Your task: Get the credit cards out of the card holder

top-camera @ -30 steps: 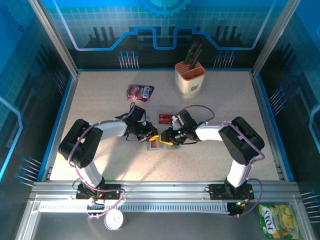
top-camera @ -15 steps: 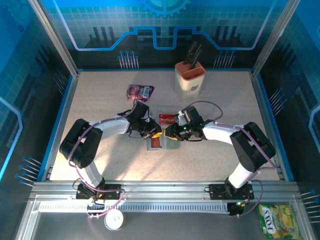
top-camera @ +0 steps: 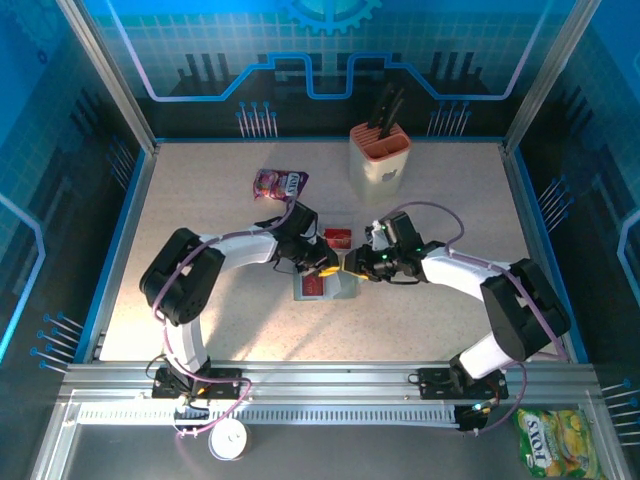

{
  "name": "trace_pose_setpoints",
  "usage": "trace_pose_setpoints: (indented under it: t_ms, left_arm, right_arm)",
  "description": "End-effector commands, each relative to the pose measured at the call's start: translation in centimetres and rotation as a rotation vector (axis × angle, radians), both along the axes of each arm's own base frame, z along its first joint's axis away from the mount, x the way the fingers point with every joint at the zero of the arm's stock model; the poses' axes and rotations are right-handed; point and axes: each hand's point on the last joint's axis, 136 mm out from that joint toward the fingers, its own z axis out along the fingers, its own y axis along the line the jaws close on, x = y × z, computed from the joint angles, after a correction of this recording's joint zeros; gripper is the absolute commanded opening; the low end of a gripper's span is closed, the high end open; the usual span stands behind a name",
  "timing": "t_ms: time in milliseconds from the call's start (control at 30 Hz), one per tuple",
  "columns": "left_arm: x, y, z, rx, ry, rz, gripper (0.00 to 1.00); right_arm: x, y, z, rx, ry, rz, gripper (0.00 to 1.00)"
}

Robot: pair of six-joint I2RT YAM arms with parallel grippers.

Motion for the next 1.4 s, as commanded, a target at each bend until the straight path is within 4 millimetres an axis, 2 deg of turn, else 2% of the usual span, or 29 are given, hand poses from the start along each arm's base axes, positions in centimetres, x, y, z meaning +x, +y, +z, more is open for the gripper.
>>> trace_pose_setpoints:
  t_ms: [0, 167, 433, 833, 1067, 1100, 1367]
  left_arm:
    - [0.3, -1.4, 0.3, -0.014, 0.011, -0.008, 0.21]
    - [0.7, -1.7, 0.4, -0.02, 0.007, -0.015, 0.25]
    - [1.4, -1.7, 0.8, -0.023, 0.0, -0.023, 0.27]
    - [2.8, -0.1, 1.4, -0.052, -0.01, -0.005, 0.27]
    - [2.4, 1.9, 1.4, -0.051, -0.011, 0.02, 0.26]
    - [2.4, 2.3, 1.3, -0.053, -0.011, 0.026, 0.26]
    - [1.6, 4.9, 1.0, -0.059, -0.01, 0.065, 0.26]
  right_arm:
    - [-0.5, -1.5, 0.0, -0.034, -0.004, -0.009, 0.39]
    - [-0.5, -1.9, 0.1, -0.042, -0.004, -0.015, 0.39]
    - [0.1, -1.4, 0.3, -0.027, 0.006, -0.019, 0.39]
    - [0.7, -0.2, 0.6, -0.047, 0.011, -0.008, 0.39]
    - [0.5, 1.8, -0.4, -0.069, 0.038, 0.03, 0.39]
    - [1.0, 2.5, 0.3, -0.064, 0.02, 0.037, 0.39]
    - [0.9, 5.4, -0.3, -0.081, 0.035, 0.088, 0.39]
